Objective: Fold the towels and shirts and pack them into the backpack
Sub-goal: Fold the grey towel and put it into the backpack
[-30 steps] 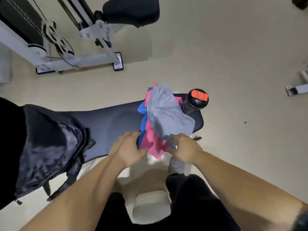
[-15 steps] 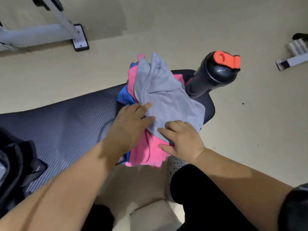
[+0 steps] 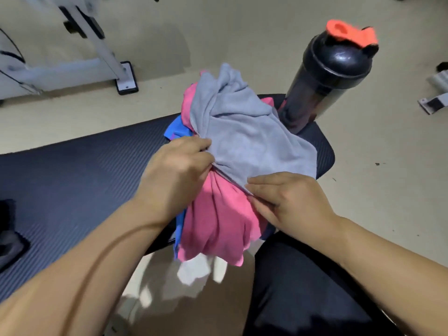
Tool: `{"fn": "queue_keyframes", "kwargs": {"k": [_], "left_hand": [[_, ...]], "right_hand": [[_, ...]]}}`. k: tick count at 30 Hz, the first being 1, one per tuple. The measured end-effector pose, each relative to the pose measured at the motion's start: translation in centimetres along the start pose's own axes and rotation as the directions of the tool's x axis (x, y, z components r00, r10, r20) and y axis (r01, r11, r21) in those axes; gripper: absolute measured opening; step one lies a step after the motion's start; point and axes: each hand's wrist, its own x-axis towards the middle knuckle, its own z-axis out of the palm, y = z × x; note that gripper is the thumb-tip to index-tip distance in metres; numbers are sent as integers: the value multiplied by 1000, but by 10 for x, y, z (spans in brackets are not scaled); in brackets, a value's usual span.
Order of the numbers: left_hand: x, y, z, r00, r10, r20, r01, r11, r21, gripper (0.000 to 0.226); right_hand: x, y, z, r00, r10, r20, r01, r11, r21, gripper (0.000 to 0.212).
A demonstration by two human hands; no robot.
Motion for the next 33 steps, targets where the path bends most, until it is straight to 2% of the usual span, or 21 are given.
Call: {"fn": "queue_keyframes", "kwargs": {"k": [2, 4, 6, 8, 11, 13, 15, 19, 24, 26, 28, 31, 33], "left_hand": [[4, 6, -8, 993, -70, 98, 63, 995, 77, 26], [8, 13, -17, 978, -120, 168, 90, 980, 177, 26], [10, 20, -24, 976, -156, 149, 118, 965, 234, 24], [11, 26, -34, 974, -204, 96, 180, 959, 217, 24], [17, 42, -59, 931, -338, -139, 348, 935, 60, 21], [28, 55, -81, 840, -430, -331, 429, 900, -79, 14], [40, 67, -107, 752, -498, -432, 452, 867, -212, 13], [49, 83, -163, 608, -584, -537, 357, 806, -473, 13], [36, 101, -234, 548, -582, -601, 208, 791, -576, 18], [24, 101, -259, 548, -547, -633, 227, 825, -517, 17], [8, 102, -279, 583, -519, -625, 266, 849, -457, 17], [-16, 110, -290, 690, -563, -455, 309, 798, -518, 18], [-34, 111, -285, 745, -592, -306, 388, 759, -523, 17]], "right_hand": [[-8, 1, -5, 999, 42, 8, -41, 999, -22, 13], [-17, 4, -11, 996, 89, 27, -87, 992, -89, 11], [-24, 8, -19, 990, 140, 28, -135, 982, -133, 11], [-28, 12, -31, 978, 208, 32, -201, 968, -148, 11], [-31, 18, -52, 951, 309, -16, -309, 946, -100, 24], [-27, 19, -70, 944, 321, -75, -326, 942, -78, 20], [-17, 20, -92, 938, 318, -137, -329, 942, -67, 9], [8, 14, -142, 935, 230, -269, -225, 973, 48, 28], [30, 2, -200, 896, 148, -419, -96, 985, 142, 22], [37, -6, -218, 890, 129, -437, -59, 984, 170, 21], [42, -15, -233, 895, 101, -435, -32, 986, 164, 17], [44, -29, -248, 923, 66, -378, 0, 985, 172, 12], [41, -34, -250, 956, 60, -286, -1, 980, 201, 15]]}}
